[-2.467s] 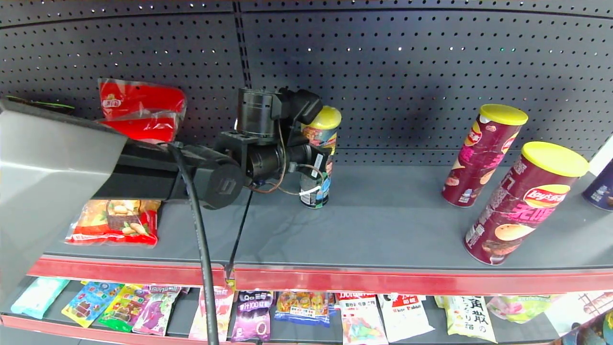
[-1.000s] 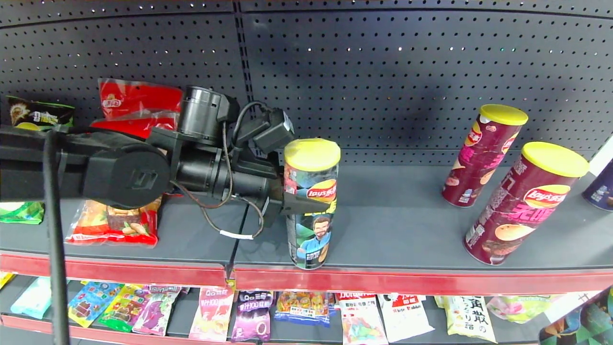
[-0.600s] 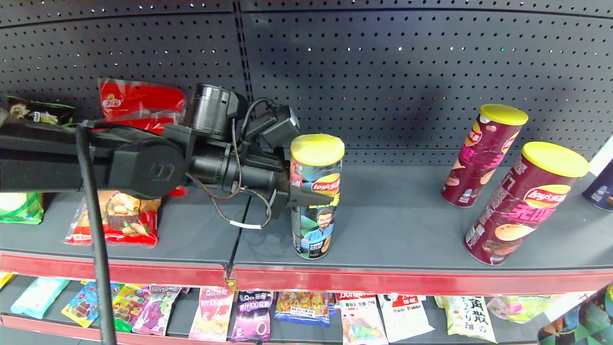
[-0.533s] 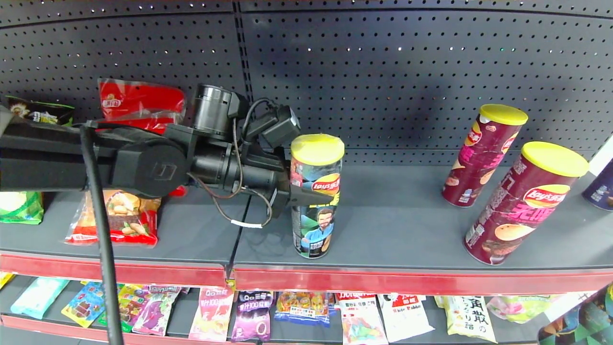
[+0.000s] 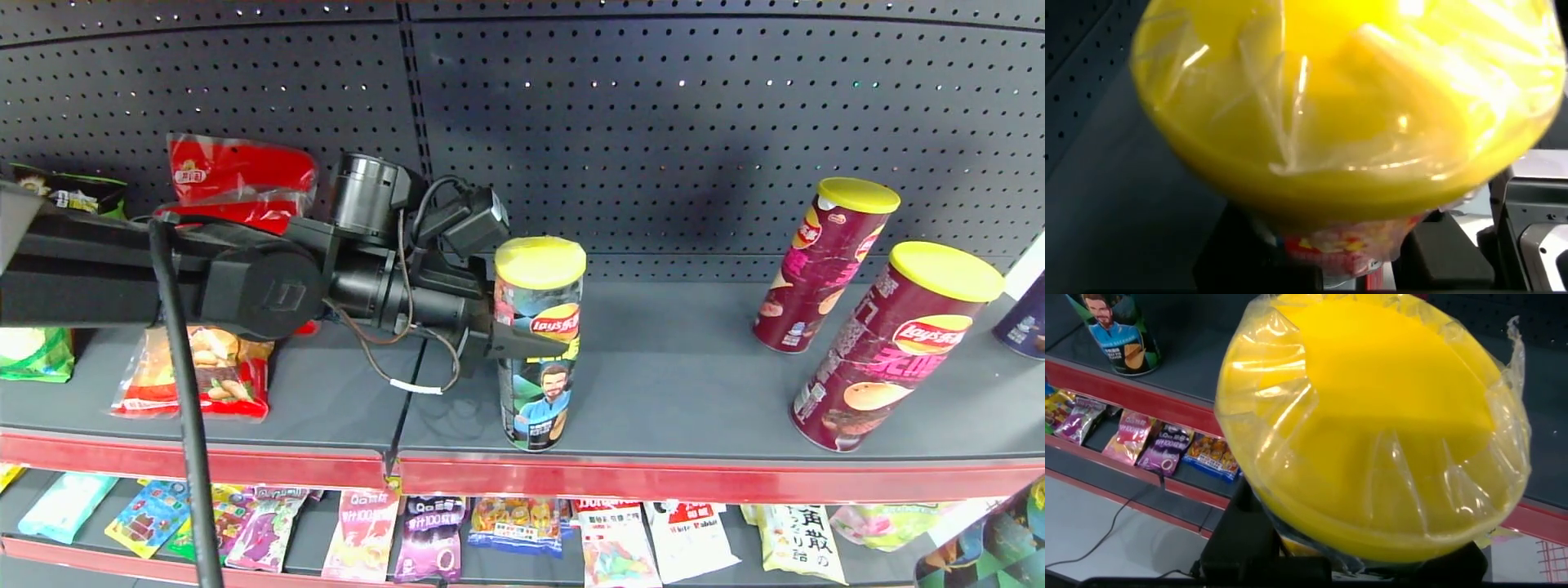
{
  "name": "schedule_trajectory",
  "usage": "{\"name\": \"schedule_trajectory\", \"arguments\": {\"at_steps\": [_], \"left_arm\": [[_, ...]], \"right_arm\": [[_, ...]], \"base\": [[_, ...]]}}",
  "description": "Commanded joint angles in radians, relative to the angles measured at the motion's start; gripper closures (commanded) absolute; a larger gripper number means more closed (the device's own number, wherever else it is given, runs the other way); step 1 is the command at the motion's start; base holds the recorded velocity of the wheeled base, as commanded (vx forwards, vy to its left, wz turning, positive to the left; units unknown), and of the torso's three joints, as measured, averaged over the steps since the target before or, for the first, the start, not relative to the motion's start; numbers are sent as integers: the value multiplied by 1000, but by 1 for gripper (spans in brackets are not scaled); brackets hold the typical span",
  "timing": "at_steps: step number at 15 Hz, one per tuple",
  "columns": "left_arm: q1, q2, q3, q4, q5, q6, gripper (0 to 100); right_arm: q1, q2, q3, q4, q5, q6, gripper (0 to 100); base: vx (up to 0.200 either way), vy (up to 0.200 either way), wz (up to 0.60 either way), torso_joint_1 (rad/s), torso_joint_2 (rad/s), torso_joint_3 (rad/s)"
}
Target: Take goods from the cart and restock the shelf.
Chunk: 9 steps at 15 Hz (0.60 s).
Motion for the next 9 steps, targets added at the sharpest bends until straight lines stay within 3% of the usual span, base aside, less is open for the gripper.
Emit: {"name": "schedule_trajectory", "arguments": {"at_steps": [1, 9], "left_arm": [[1, -1, 3, 15, -1, 0, 100], [4, -9, 8, 55, 5, 9, 100]], "right_arm": [[0, 14, -1, -1, 0, 0, 100], [0, 15, -3, -1, 0, -2, 100]], "base": [[0, 0, 0, 0, 0, 0], [0, 0, 0, 0, 0, 0]]}}
